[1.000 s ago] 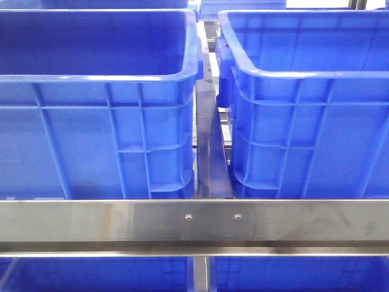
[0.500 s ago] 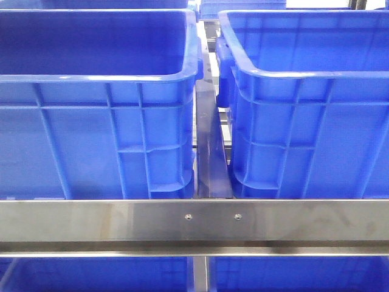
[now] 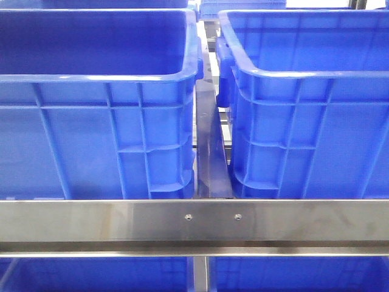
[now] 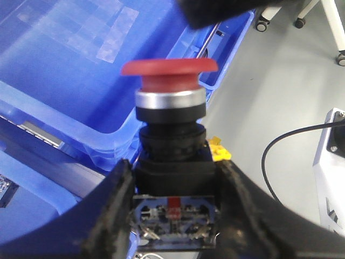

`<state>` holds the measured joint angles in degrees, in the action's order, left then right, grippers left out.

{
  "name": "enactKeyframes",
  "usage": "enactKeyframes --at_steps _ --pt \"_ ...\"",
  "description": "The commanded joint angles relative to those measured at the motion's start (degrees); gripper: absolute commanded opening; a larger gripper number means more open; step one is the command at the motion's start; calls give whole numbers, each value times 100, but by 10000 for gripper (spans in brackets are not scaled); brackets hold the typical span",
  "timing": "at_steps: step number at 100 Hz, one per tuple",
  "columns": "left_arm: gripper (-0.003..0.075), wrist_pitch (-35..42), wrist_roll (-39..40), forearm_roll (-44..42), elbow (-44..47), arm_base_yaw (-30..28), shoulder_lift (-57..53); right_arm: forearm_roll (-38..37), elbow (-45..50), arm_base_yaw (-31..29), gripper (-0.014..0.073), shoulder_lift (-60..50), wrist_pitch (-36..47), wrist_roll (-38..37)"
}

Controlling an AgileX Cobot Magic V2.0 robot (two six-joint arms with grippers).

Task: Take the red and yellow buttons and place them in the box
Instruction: 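Grasp the red button with the right gripper, then open the left gripper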

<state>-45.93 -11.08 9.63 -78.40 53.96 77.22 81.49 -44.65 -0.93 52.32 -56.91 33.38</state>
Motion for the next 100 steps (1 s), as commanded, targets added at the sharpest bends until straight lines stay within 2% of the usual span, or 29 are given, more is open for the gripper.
enactKeyframes --at_steps 1,19,33,47,64,71,77,86,91,100 --pt "-19 336 -29 90 -165 26 -175 456 -194 213 611 106 48 172" --pt "-19 336 -29 90 -165 26 -175 456 -194 769 599 364 456 257" --pt "-19 336 -29 90 -165 26 -175 463 -194 1054 538 532 639 309" --pt "-19 336 -29 90 -165 26 -175 463 -208 1166 393 659 626 356" --pt "-19 336 -29 90 -165 26 -175 529 -233 1193 157 675 593 498" --pt "-18 336 -29 90 -165 26 -175 546 -233 1193 113 675 593 513" --pt "-15 336 -29 90 -165 26 -175 546 -233 1193 109 675 593 513" --pt "52 336 -29 81 -165 26 -175 546 -233 1193 109 675 593 513" --pt "129 336 -29 81 -165 26 -175 546 -233 1193 109 675 593 513" --pt "315 336 -29 81 -165 26 -175 546 -233 1193 108 675 593 521"
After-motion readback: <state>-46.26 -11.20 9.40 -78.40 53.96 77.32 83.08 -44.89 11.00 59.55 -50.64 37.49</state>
